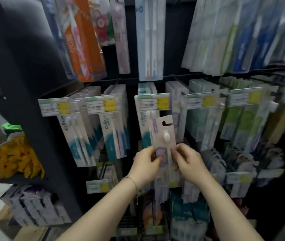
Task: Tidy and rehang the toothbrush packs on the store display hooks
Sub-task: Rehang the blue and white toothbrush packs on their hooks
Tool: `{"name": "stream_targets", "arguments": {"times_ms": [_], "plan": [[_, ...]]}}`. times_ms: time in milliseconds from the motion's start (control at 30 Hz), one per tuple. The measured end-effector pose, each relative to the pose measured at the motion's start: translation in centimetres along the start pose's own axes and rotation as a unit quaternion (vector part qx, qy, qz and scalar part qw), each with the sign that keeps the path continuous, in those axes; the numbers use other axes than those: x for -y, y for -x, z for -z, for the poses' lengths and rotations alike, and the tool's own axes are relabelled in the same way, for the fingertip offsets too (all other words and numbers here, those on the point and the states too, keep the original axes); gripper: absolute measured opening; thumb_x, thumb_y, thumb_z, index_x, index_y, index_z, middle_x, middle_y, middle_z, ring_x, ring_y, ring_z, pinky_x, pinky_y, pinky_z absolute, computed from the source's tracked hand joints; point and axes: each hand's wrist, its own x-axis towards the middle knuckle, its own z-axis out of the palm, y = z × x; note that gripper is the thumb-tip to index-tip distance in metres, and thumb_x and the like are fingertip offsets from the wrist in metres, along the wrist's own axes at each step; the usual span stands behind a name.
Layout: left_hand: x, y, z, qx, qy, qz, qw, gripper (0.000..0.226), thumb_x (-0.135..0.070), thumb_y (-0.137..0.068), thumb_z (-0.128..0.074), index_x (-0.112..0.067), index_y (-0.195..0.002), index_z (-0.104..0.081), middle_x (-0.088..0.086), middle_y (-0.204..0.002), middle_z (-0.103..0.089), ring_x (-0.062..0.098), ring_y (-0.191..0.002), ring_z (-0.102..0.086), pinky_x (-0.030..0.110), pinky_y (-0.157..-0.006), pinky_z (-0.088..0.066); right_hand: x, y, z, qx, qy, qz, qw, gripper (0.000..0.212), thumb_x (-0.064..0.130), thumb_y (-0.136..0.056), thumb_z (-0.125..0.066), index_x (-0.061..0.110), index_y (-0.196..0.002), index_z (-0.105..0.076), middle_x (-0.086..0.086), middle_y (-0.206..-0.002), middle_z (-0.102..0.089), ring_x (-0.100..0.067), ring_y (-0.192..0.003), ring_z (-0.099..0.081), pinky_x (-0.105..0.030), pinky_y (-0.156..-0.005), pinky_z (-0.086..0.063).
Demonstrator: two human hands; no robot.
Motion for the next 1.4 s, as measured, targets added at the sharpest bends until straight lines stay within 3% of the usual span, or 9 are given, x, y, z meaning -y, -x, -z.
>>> {"name": "stream_targets", "arguments": {"times_ms": [100, 267, 500, 800, 933, 1100, 1200, 1300, 1400], "plan": [[-1.2, -0.5, -2.4, -0.001, 0.013, 0.005, 1.000, 0.017, -0.013, -0.094, -0.057, -0.018, -0.106, -0.067, -0.008, -0.097, -0.069, 0.001, -0.089, -0.062, 0.005, -0.071, -0.045, -1.1, -0.2, 2.3, 0.007, -0.011, -0.021, 1.000, 0.020, 0.022, -0.098, -0.049, 0.015, -0.082, -0.059, 0.005, -0.058, -0.059, -0.010, -0.052, -0.054, -0.027, -0.053, -0.046], [-2.2, -1.8, -5.6, -0.007, 0.048, 0.021, 0.999, 0.018, -0.010, -0.094, -0.057, -0.023, -0.105, -0.064, -0.019, -0.089, -0.064, -0.011, -0.082, -0.057, 0.000, -0.066, -0.044, -2.7, -1.0, 5.1, 0.021, 0.003, -0.037, 0.999, 0.022, 0.020, -0.098, -0.049, 0.003, -0.087, -0.057, -0.003, -0.060, -0.055, -0.008, -0.049, -0.052, -0.018, -0.050, -0.044], [-2.1, -4.1, -7.7, -0.038, 0.047, 0.045, 0.997, 0.011, -0.015, -0.094, -0.055, -0.019, -0.102, -0.061, 0.001, -0.096, -0.069, 0.015, -0.092, -0.065, 0.034, -0.086, -0.055, -4.1, -3.4, 7.1, 0.032, 0.028, -0.046, 0.998, 0.025, 0.029, -0.098, -0.049, 0.009, -0.087, -0.059, -0.002, -0.063, -0.060, -0.010, -0.052, -0.057, -0.024, -0.053, -0.046], [-3.5, -7.8, -6.5, -0.064, 0.053, 0.039, 0.996, 0.012, -0.016, -0.097, -0.050, -0.018, -0.102, -0.061, 0.001, -0.097, -0.068, 0.016, -0.092, -0.065, 0.032, -0.083, -0.054, -3.2, -7.3, 7.2, -0.034, 0.028, -0.037, 0.998, 0.025, 0.034, -0.096, -0.051, 0.014, -0.088, -0.063, -0.003, -0.080, -0.067, -0.021, -0.074, -0.062, -0.041, -0.071, -0.052], [-4.3, -9.3, -6.2, -0.054, 0.086, 0.024, 0.995, 0.014, -0.016, -0.098, -0.050, -0.023, -0.103, -0.061, 0.000, -0.097, -0.070, 0.017, -0.091, -0.066, 0.032, -0.084, -0.056, -3.2, -8.4, 7.5, -0.075, 0.013, -0.012, 0.997, 0.021, 0.028, -0.095, -0.054, 0.014, -0.088, -0.066, 0.000, -0.082, -0.069, -0.016, -0.080, -0.064, -0.039, -0.074, -0.052], [-4.6, -10.2, -5.9, -0.047, 0.070, -0.011, 0.996, 0.014, -0.017, -0.097, -0.050, -0.019, -0.103, -0.063, -0.004, -0.097, -0.069, 0.009, -0.090, -0.064, 0.011, -0.071, -0.049, -3.7, -9.1, 7.7, -0.103, -0.009, -0.001, 0.995, 0.018, 0.023, -0.095, -0.055, 0.011, -0.090, -0.068, 0.001, -0.083, -0.070, -0.014, -0.079, -0.066, -0.035, -0.073, -0.052], [-4.5, -10.6, -6.0, -0.042, 0.076, -0.019, 0.996, 0.016, -0.017, -0.097, -0.051, -0.020, -0.106, -0.063, -0.003, -0.102, -0.069, 0.012, -0.096, -0.064, 0.025, -0.084, -0.053, -3.8, -9.1, 7.7, -0.115, -0.015, 0.005, 0.993, 0.017, 0.021, -0.095, -0.056, 0.010, -0.089, -0.068, 0.001, -0.081, -0.070, -0.012, -0.077, -0.066, -0.030, -0.070, -0.052], [-4.3, -10.8, -6.2, -0.051, 0.068, -0.025, 0.996, 0.014, -0.019, -0.096, -0.051, -0.020, -0.102, -0.063, -0.001, -0.099, -0.069, 0.013, -0.094, -0.064, 0.029, -0.084, -0.054, -3.9, -9.2, 7.6, -0.118, -0.012, 0.000, 0.993, 0.018, 0.021, -0.095, -0.056, 0.010, -0.088, -0.068, 0.003, -0.079, -0.069, -0.010, -0.075, -0.065, -0.023, -0.064, -0.050], [-4.1, -11.2, -6.4, -0.061, 0.040, -0.023, 0.997, 0.014, -0.020, -0.096, -0.049, -0.014, -0.097, -0.062, 0.003, -0.091, -0.068, 0.017, -0.087, -0.063, 0.031, -0.077, -0.052, -4.2, -9.5, 7.0, -0.117, -0.018, -0.039, 0.992, 0.020, 0.025, -0.096, -0.054, 0.011, -0.089, -0.067, 0.002, -0.080, -0.069, -0.015, -0.076, -0.065, -0.033, -0.068, -0.052]]}}
